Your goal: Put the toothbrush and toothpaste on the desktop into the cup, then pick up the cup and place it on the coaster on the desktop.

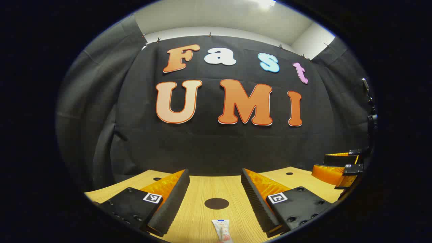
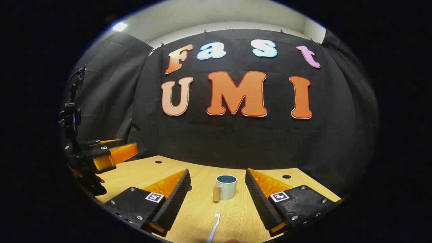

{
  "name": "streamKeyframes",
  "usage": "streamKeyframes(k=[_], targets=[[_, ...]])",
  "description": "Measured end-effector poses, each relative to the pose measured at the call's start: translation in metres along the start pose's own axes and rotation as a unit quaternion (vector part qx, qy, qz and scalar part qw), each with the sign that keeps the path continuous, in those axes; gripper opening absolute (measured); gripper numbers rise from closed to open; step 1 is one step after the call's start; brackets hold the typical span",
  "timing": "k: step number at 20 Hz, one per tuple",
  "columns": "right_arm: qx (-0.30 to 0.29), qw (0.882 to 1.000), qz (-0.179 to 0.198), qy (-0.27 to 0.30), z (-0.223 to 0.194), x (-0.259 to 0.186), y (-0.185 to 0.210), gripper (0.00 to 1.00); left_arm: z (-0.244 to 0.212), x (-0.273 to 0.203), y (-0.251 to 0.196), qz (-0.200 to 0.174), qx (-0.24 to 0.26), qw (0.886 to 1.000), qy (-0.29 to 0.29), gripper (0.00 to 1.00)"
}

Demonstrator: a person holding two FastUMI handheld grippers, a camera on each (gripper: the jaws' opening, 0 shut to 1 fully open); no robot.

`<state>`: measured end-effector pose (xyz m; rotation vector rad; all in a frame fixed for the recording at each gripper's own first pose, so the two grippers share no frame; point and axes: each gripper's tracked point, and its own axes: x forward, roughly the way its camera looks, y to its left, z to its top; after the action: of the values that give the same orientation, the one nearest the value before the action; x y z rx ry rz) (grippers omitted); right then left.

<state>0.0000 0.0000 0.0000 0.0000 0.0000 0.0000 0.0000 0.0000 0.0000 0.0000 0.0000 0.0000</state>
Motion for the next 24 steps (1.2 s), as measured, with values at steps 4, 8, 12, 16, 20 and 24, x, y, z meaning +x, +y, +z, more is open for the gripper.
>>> streamKeyframes(k=[4,8,12,16,20,24], targets=[[0.002,1.000,0.002,0.009,-0.004,0.004,0.000,0.98,0.000,0.005,-0.004,-0.004,0.004,1.000,0.000,0.95],[0.007,1.000,0.004,0.017,-0.006,0.004,0.000,0.98,0.000,0.012,-0.003,0.000,0.006,1.000,0.008,0.98],[0.015,0.999,0.012,0.029,-0.007,0.004,0.000,0.98,0.000,0.015,-0.008,-0.002,0.018,1.000,0.017,0.95],[0.029,0.998,0.017,0.053,-0.013,0.006,-0.002,0.98,-0.005,0.017,-0.006,0.002,0.027,0.999,0.030,0.98],[0.038,0.993,0.023,0.106,-0.026,0.007,-0.009,0.98,-0.025,0.023,0.004,0.013,0.046,0.996,0.079,0.98],[0.065,0.976,0.028,0.204,-0.054,0.001,-0.021,0.98,-0.047,0.027,0.008,0.019,0.060,0.989,0.132,0.95]])
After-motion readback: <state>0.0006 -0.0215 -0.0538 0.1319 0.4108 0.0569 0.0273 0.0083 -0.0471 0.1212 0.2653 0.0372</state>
